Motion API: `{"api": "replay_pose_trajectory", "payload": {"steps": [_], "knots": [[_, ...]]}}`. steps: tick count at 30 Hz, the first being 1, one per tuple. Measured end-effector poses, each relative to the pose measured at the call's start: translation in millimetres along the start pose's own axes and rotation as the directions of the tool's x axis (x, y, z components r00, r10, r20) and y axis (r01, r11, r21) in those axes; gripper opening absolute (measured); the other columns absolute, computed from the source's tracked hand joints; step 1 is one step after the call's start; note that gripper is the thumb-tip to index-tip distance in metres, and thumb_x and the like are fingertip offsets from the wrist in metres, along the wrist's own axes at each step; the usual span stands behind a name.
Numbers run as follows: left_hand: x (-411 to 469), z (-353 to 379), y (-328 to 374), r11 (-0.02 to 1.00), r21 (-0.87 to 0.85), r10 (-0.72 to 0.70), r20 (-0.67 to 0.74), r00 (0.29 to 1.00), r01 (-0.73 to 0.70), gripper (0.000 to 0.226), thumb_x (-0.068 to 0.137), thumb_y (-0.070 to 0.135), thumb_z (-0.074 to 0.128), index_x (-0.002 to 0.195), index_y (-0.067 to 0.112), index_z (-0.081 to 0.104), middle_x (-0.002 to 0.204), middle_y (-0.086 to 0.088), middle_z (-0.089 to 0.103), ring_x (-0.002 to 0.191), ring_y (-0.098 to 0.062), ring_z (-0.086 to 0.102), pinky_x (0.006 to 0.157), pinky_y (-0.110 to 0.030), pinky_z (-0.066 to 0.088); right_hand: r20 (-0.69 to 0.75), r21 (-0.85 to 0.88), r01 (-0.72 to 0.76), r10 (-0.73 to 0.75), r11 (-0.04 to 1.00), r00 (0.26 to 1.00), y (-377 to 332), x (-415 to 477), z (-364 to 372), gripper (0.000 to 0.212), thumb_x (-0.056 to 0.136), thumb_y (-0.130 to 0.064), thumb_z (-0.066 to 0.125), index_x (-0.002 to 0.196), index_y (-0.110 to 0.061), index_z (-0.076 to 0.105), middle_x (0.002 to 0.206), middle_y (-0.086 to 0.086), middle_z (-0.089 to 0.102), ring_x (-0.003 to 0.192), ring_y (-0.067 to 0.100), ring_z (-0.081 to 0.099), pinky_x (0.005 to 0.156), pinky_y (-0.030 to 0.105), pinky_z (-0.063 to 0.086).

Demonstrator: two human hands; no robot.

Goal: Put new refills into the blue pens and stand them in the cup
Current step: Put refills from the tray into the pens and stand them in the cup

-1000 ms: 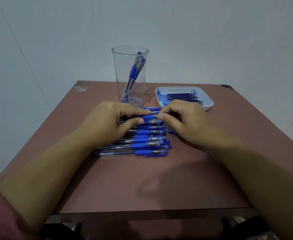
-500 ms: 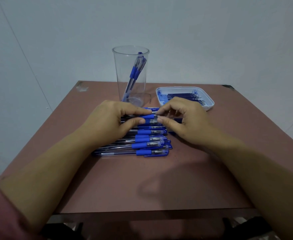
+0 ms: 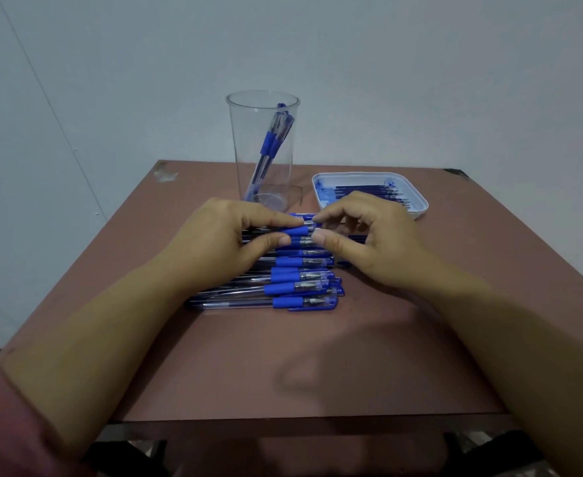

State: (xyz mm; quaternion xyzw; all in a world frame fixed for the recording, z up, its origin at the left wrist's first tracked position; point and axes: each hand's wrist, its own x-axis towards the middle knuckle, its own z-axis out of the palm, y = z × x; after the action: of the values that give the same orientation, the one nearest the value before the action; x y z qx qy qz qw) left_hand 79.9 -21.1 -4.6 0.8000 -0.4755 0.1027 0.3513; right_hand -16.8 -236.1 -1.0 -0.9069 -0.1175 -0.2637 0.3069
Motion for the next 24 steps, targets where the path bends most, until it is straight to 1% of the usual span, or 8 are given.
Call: {"api": "replay_pose_trajectory", "payload": {"steps": [2,5,7,10,14,18,20,24], "knots": [[0.0,0.3,0.5,1.000,0.000,0.006,0.000,1.000,-0.006,0.031,0.085,0.032,0.071,0.111,0.048,0.064,0.097,0.018,0.073,0.088,0.003,0.066,0.076,-0.016,0.048,0.011,-0.029,-0.003,0.004,1.000,1.000,1.5,0.4,1.0,0.008,0.088,-0.036,0.067,0.091,-0.030,0.069,0.085,-0.011,0.063,0.078,0.009,0.059,0.068,0.019,0.045],[-0.2,0.6,0.7,1.000,-0.005,0.007,-0.006,1.000,-0.007,0.034,0.085,0.030,0.072,0.110,0.050,0.061,0.097,0.018,0.073,0.089,0.003,0.066,0.078,-0.020,0.052,0.022,-0.017,-0.020,0.021,1.000,1.000,1.9,0.9,1.1,0.013,0.082,-0.030,0.075,0.093,-0.029,0.068,0.088,-0.012,0.064,0.078,0.010,0.061,0.069,0.024,0.050],[-0.3,0.7,0.3,1.000,-0.007,0.001,-0.008,1.000,-0.001,0.032,0.085,0.031,0.072,0.111,0.049,0.063,0.096,0.017,0.073,0.087,0.002,0.066,0.078,-0.025,0.054,0.023,0.010,-0.031,0.030,0.999,0.999,0.9,0.1,0.4,0.021,0.078,-0.032,0.079,0.095,-0.030,0.066,0.089,-0.012,0.065,0.078,0.009,0.061,0.069,0.020,0.050],[-0.1,0.7,0.8,1.000,-0.001,0.002,-0.006,1.000,-0.002,0.033,0.085,0.032,0.071,0.111,0.050,0.061,0.096,0.016,0.073,0.087,0.001,0.066,0.077,-0.027,0.055,0.019,0.029,-0.056,0.056,0.998,0.998,1.2,-0.7,0.3,0.011,0.085,-0.037,0.071,0.092,-0.029,0.068,0.084,-0.013,0.064,0.075,0.007,0.059,0.065,0.014,0.045],[-0.3,0.2,0.9,1.000,-0.001,0.003,-0.001,1.000,-0.003,0.032,0.085,0.031,0.072,0.111,0.049,0.063,0.097,0.016,0.073,0.088,0.001,0.066,0.078,-0.027,0.055,0.033,-0.014,-0.054,0.055,0.998,0.998,2.8,-0.2,1.5,0.003,0.087,-0.032,0.070,0.086,-0.031,0.067,0.079,-0.011,0.065,0.072,0.010,0.059,0.062,0.017,0.045],[-0.3,0.1,0.9,1.000,0.002,0.004,-0.010,1.000,-0.004,0.033,0.085,0.032,0.072,0.110,0.050,0.061,0.097,0.016,0.073,0.089,0.003,0.065,0.078,-0.025,0.054,0.042,0.026,-0.086,0.085,0.996,0.995,0.8,-1.7,0.3,0.022,0.077,-0.034,0.079,0.094,-0.031,0.066,0.081,-0.010,0.066,0.071,0.010,0.060,0.065,0.019,0.051],[-0.2,0.4,0.9,1.000,0.001,0.001,-0.007,1.000,-0.001,0.031,0.085,0.032,0.071,0.111,0.049,0.063,0.097,0.016,0.073,0.088,0.002,0.066,0.078,-0.026,0.055,0.044,0.041,-0.098,0.096,0.994,0.994,0.4,-1.7,0.6,0.016,0.082,-0.038,0.074,0.096,-0.033,0.066,0.081,-0.010,0.066,0.071,0.009,0.060,0.063,0.018,0.049],[-0.4,0.5,2.0,1.000,0.004,-0.001,-0.001,1.000,0.001,0.033,0.085,0.032,0.071,0.110,0.051,0.061,0.096,0.016,0.073,0.088,0.001,0.066,0.078,-0.026,0.055,0.061,-0.022,-0.102,0.103,0.995,0.993,1.5,-1.3,1.6,0.008,0.091,-0.038,0.064,0.089,-0.033,0.069,0.074,-0.008,0.068,0.068,0.010,0.062,0.063,0.032,0.052]]}}
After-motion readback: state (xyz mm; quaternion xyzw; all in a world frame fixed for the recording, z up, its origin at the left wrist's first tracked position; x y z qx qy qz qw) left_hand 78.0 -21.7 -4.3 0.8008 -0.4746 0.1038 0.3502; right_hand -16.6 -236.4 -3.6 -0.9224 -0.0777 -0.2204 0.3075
